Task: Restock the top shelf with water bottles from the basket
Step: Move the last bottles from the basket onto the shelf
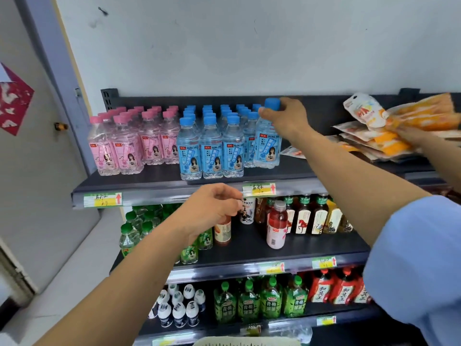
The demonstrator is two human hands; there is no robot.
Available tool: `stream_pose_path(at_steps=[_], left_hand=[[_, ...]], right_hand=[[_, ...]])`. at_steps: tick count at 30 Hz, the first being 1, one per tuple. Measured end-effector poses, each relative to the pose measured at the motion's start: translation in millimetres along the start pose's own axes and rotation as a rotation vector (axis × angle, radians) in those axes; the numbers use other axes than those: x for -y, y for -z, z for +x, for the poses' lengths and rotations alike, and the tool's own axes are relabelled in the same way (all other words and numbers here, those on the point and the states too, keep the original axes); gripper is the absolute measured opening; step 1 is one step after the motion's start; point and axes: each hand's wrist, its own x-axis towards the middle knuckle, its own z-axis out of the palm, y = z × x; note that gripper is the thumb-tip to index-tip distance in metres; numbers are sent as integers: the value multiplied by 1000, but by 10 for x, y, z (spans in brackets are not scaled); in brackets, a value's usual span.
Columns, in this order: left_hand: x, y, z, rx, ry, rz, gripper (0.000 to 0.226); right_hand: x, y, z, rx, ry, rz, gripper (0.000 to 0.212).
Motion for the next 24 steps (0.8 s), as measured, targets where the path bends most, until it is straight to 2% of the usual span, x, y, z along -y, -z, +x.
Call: stream_pose_path(at_steps=[5, 9, 11, 14, 17, 22, 24], left_hand=[[-19, 125, 55, -57, 10, 12, 12], [40, 191, 76, -75, 33, 37, 12], [60, 209, 85, -81, 40, 53, 11], [62, 209, 121, -84, 46, 59, 10], [56, 184, 167, -68, 44, 56, 11], [75, 148, 221, -50, 45, 49, 12], [92, 125, 222, -38, 47, 40, 11]], right_hand=[[-300, -240, 341, 96, -38, -84, 50], [-499, -354, 486, 161, -80, -126, 31], [-547, -370, 520, 153, -82, -75, 41], [-556, -365, 530, 140, -59, -110, 38], [-542, -331, 469, 162, -97, -145, 60], [-655, -319, 316, 286, -220, -209, 68], [-725, -365, 275, 277, -256, -205, 80]])
